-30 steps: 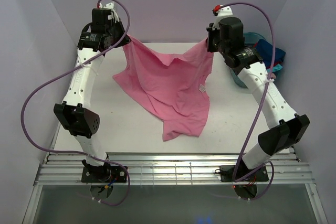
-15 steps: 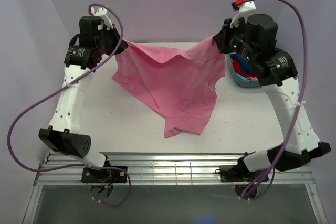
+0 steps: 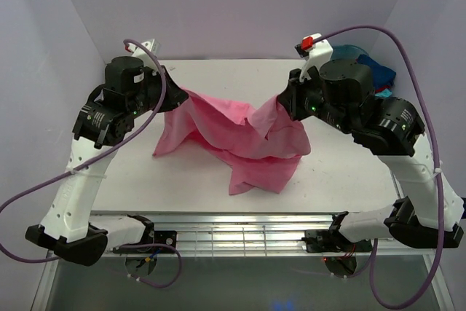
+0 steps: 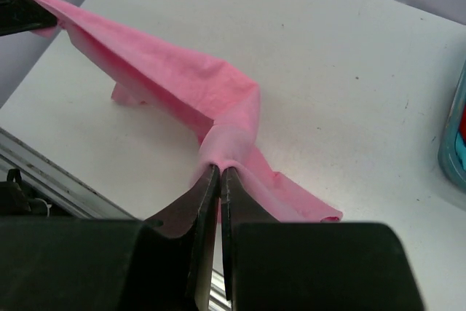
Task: Fold and stack the t-shirts
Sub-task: Flatten out the tshirt
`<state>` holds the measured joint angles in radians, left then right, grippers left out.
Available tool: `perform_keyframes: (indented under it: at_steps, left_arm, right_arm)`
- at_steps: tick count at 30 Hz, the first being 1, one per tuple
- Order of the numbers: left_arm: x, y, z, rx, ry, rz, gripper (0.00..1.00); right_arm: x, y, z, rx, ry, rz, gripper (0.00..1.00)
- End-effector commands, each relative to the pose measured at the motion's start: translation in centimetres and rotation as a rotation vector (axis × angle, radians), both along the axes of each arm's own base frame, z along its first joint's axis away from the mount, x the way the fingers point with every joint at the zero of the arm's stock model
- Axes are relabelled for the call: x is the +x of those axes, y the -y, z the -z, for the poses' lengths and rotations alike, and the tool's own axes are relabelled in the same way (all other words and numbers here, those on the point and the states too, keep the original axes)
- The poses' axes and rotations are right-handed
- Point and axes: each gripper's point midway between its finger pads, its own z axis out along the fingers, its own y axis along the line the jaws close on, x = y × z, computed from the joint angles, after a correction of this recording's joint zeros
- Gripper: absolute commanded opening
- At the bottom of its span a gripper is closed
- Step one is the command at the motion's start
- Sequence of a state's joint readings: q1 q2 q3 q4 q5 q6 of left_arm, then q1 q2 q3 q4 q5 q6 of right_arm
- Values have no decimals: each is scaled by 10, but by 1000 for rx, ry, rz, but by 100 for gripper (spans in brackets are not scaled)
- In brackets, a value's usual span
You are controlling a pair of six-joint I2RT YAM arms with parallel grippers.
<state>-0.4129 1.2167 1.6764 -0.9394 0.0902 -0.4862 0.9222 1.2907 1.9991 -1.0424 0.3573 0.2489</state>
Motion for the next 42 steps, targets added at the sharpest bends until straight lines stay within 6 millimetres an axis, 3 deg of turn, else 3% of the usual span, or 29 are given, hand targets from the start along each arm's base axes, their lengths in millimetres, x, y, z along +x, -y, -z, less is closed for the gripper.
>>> perform_keyframes:
  at_steps: [1,4,5,7,8,10,11,13,14,15,16,17,18,19,20,21,22,23,26,30,32,33,35,36,38,39,40,41,42]
  left_arm:
    - [-14,-15,-13,-23,6,-73,0]
    - [3,-24,4,51,-12,-139,0]
    - [18,-22,25,96,-55,-149,0]
    - [39,-15,43,132,-69,-144,0]
    - [58,-9,65,176,-108,-137,0]
    - [85,-4,72,206,-108,-149,0]
    - [100,-2,74,224,-106,-151,0]
    - [148,2,52,203,-58,-179,0]
    - [166,2,38,194,-24,-187,0]
    - [202,-4,-3,135,76,-225,0]
    - [212,-6,-22,89,107,-215,0]
    - [223,-11,-45,32,169,-216,0]
    - [229,-28,-62,-58,193,-226,0]
    - [231,-26,-92,-128,295,-192,0]
    - [230,-35,-105,-141,348,-216,0]
    - [226,-43,-115,-131,399,-236,0]
    - [212,-50,-141,-141,499,-257,0]
    - [206,-53,-153,-138,542,-264,0]
    - [189,-64,-190,-83,667,-280,0]
    - [172,-72,-202,-13,747,-285,0]
    - [168,-70,-178,14,710,-258,0]
    - [167,-66,-165,21,689,-228,0]
    - [168,-61,-132,38,620,-200,0]
    - [170,-58,-89,56,530,-173,0]
    - [168,-55,-41,71,436,-153,0]
    - [164,-53,13,87,327,-138,0]
    - [161,-52,36,89,281,-127,0]
    - [157,-51,61,96,229,-118,0]
    - [149,-52,108,117,132,-110,0]
  right_arm:
    - [2,18,-27,38,44,121,8]
    - [25,18,-14,-56,73,199,8]
    - [40,23,-7,-83,66,238,8]
    - [70,15,10,-101,47,240,8]
    - [93,24,19,-89,21,256,8]
    - [128,34,20,-46,41,283,8]
    - [153,64,16,-32,51,371,8]
    - [194,90,-14,62,115,427,8]
    - [220,95,-12,75,116,448,8]
    - [234,98,-25,112,146,447,8]
    - [235,106,-79,199,266,441,8]
    - [257,113,-79,239,267,438,8]
    - [257,117,-100,281,319,423,8]
    - [260,116,-107,314,339,390,8]
    - [248,126,-147,384,467,375,8]
    - [242,129,-159,408,523,368,8]
    - [248,131,-150,411,530,366,8]
    - [230,141,-184,437,650,358,8]
    - [214,150,-218,416,762,334,8]
    - [205,144,-211,380,767,270,8]
    - [189,140,-205,373,764,239,8]
    - [200,138,-176,356,707,241,8]
    - [190,137,-161,338,683,232,8]
    - [199,136,-130,314,613,235,8]
    - [198,132,-95,274,530,219,8]
    - [200,131,-75,257,486,217,8]
    - [206,129,-27,232,380,215,8]
    - [200,129,-10,219,347,217,8]
    - [197,129,8,212,306,219,8]
